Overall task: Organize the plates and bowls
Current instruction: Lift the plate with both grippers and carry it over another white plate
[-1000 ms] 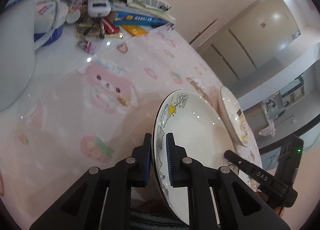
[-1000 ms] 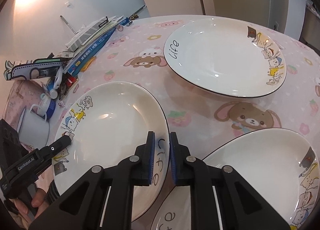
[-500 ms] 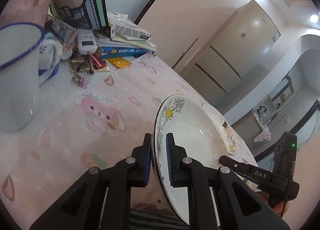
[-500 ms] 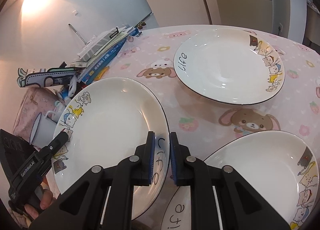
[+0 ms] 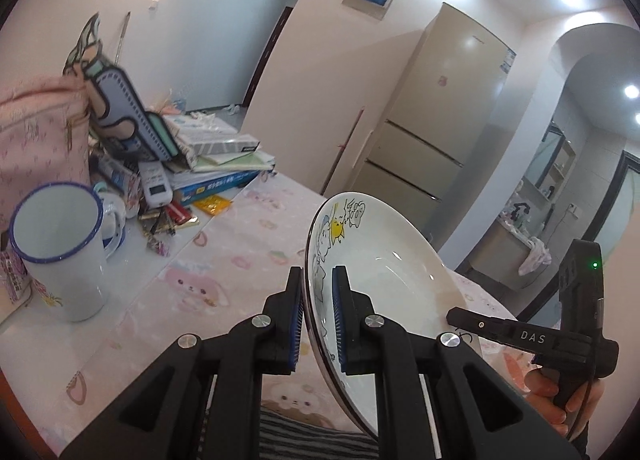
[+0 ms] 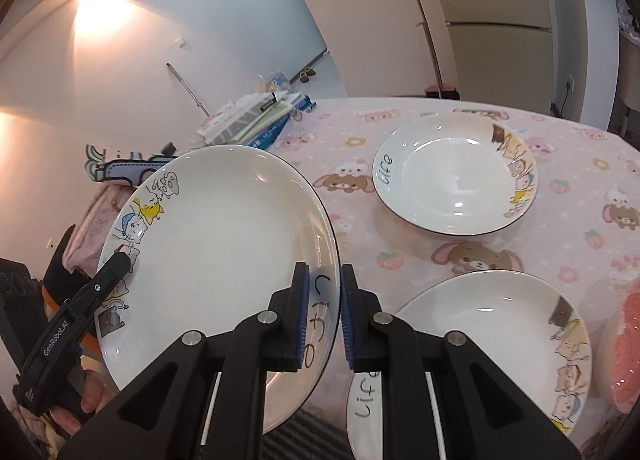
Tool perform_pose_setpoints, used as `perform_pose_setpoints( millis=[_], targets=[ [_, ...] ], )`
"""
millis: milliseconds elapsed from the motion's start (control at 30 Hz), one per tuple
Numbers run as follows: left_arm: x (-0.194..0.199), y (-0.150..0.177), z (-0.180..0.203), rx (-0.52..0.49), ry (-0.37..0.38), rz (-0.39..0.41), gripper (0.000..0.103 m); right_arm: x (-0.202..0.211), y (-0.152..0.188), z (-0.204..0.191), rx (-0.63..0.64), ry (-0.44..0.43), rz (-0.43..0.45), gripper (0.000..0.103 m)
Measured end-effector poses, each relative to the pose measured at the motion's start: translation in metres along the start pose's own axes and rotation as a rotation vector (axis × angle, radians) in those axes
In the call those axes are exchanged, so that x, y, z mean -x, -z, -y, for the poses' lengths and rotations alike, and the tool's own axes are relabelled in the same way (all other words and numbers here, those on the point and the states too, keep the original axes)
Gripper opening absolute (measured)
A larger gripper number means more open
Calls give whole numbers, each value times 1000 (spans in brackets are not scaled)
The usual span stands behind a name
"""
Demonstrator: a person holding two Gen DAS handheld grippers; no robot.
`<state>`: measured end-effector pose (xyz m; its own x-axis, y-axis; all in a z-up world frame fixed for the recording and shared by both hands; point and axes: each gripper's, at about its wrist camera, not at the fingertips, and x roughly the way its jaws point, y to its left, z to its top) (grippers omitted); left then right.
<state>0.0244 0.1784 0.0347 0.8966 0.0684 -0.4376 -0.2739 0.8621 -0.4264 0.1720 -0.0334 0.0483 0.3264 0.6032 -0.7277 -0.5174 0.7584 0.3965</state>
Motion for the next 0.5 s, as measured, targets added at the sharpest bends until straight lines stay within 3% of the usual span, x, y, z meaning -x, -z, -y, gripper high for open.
perform_pose_setpoints(
  millis=[267, 500],
  targets=[
    [21, -3, 47, -27, 105, -10, 13, 75, 9, 10, 0, 24, 117, 15],
    [33, 4, 90, -74, 152, 2, 13, 124, 18, 27, -13, 45, 207, 15]
  ],
)
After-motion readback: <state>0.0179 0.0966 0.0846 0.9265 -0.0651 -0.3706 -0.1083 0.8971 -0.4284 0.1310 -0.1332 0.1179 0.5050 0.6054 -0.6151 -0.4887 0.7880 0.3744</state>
